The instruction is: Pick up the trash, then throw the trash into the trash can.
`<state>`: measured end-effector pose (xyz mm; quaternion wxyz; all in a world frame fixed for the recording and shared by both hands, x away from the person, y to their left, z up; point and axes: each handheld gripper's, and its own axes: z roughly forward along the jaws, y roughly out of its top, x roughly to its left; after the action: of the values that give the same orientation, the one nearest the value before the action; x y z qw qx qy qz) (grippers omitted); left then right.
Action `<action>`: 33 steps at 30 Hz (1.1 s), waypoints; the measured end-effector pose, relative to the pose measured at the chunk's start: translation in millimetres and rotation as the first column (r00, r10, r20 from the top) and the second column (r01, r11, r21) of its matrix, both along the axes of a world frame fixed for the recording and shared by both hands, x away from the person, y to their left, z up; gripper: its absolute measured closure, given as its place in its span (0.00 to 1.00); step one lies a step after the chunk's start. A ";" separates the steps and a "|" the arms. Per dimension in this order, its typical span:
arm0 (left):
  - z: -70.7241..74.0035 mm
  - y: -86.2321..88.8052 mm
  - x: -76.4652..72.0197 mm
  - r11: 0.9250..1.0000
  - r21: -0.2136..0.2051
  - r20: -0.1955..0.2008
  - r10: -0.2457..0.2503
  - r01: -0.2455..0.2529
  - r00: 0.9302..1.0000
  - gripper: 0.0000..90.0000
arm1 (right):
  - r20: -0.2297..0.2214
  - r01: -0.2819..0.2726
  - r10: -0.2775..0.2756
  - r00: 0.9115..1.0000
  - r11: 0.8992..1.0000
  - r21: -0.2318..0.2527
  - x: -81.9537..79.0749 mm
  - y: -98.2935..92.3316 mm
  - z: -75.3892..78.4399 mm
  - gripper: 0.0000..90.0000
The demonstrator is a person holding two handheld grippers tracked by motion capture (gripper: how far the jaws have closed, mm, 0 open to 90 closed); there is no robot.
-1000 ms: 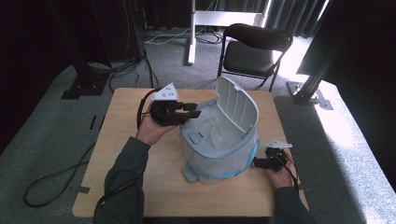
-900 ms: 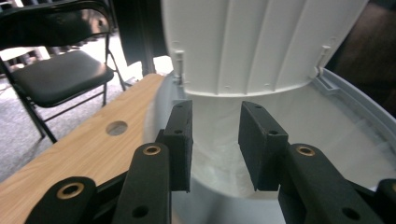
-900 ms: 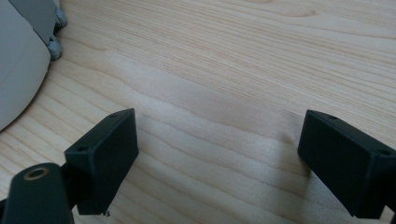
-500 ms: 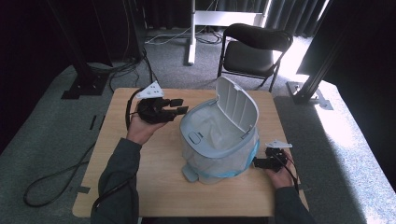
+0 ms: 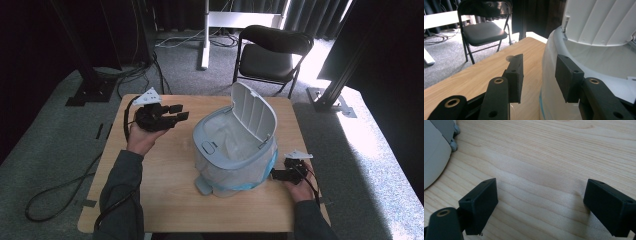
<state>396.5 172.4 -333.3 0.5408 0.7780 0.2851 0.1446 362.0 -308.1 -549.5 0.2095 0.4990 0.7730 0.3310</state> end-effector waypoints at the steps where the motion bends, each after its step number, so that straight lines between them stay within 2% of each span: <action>1: -1.4 0.6 0.5 1.000 -0.002 -0.004 0.002 -0.002 1.000 0.65 | 0.000 0.000 0.000 1.000 1.000 0.000 0.0 0.0 0.0 0.12; 12: -17.9 13.3 12.1 0.996 0.013 -0.027 0.083 -0.083 0.996 0.59 | 0.000 0.000 0.000 1.000 1.000 0.000 0.0 -0.1 0.0 0.12; 29: -44.6 19.1 23.6 0.987 0.059 -0.067 0.154 -0.150 0.986 0.56 | 0.000 0.000 0.000 1.000 1.000 0.000 0.0 -0.1 0.0 0.12; 30: -48.8 17.7 25.2 0.984 0.086 -0.068 0.162 -0.156 0.984 0.56 | 0.000 0.000 0.000 1.000 1.000 0.000 0.0 -0.1 0.0 0.12; 33: -54.3 16.0 27.4 0.982 0.106 -0.077 0.164 -0.156 0.983 0.56 | 0.000 0.000 0.000 1.000 1.000 0.000 0.0 -0.1 0.0 0.12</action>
<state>424.0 188.4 -387.6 0.4755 0.7839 0.3623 0.1681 362.0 -308.2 -549.5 0.2096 0.4988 0.7731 0.3310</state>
